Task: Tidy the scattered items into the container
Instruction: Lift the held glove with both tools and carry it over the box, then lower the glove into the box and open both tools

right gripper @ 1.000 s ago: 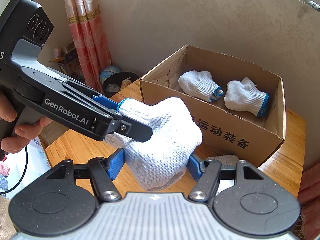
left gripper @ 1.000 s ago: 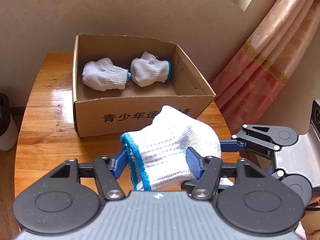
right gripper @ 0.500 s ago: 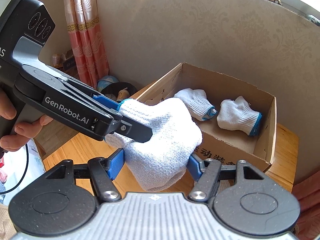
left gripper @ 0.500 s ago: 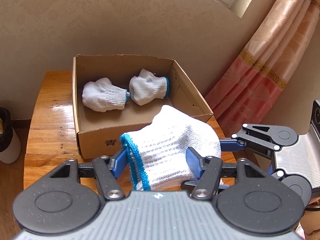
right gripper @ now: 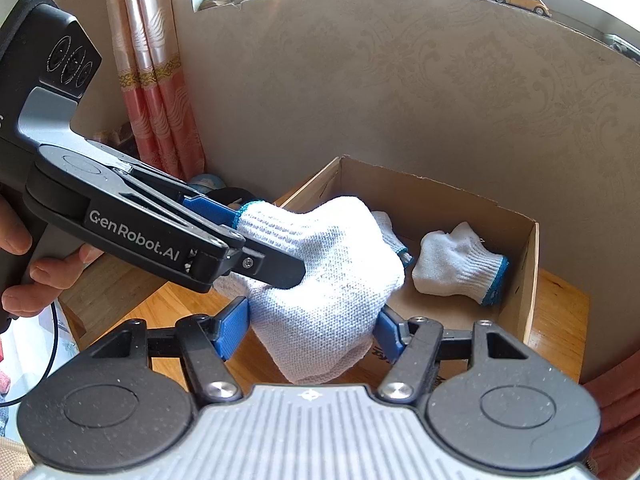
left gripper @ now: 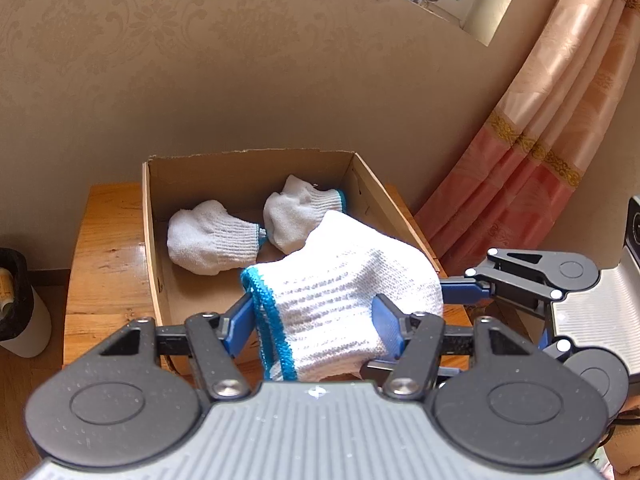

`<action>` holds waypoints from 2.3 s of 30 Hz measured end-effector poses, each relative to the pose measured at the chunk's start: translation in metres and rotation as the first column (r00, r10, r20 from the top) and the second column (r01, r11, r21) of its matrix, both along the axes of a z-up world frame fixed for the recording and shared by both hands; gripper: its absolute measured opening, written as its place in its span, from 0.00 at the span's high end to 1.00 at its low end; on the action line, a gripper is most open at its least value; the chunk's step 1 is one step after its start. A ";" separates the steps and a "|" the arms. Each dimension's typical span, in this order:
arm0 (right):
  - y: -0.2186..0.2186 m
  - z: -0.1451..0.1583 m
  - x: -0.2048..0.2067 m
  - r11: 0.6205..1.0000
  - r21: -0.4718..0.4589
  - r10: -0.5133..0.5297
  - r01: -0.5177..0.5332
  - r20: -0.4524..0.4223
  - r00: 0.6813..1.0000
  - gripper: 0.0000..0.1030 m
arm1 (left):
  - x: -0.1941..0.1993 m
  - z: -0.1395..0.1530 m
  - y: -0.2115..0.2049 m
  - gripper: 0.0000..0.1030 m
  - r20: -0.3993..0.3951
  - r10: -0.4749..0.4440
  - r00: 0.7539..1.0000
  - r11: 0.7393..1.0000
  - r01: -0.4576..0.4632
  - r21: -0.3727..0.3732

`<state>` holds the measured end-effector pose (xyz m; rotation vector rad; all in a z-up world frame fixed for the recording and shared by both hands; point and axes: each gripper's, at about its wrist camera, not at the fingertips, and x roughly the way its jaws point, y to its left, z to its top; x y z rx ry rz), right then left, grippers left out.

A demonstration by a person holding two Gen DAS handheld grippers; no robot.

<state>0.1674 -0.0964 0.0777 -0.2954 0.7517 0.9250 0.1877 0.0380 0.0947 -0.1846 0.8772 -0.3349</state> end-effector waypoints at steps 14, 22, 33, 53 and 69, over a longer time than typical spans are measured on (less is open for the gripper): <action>0.020 -0.004 0.053 1.000 0.010 -0.021 0.021 -0.019 1.000 0.31 | 0.052 -0.001 0.007 0.40 0.001 0.016 1.000 1.000 -0.016 0.021; 0.037 -0.010 0.075 1.000 0.004 -0.024 0.025 -0.039 0.999 0.31 | 0.075 -0.010 0.019 0.40 -0.020 0.041 0.999 0.999 -0.041 0.005; 0.051 -0.031 0.093 0.999 -0.033 -0.033 0.030 -0.091 0.995 0.31 | 0.096 -0.038 0.028 0.40 -0.098 0.060 0.993 0.998 -0.063 -0.030; 0.057 -0.059 0.105 0.997 -0.069 -0.032 0.018 -0.215 0.976 0.30 | 0.109 -0.064 0.023 0.40 -0.189 0.066 0.980 0.998 -0.064 0.016; 0.061 -0.075 0.118 0.996 -0.092 -0.033 0.003 -0.328 0.944 0.29 | 0.115 -0.079 0.015 0.40 -0.261 0.089 0.961 0.995 -0.071 0.077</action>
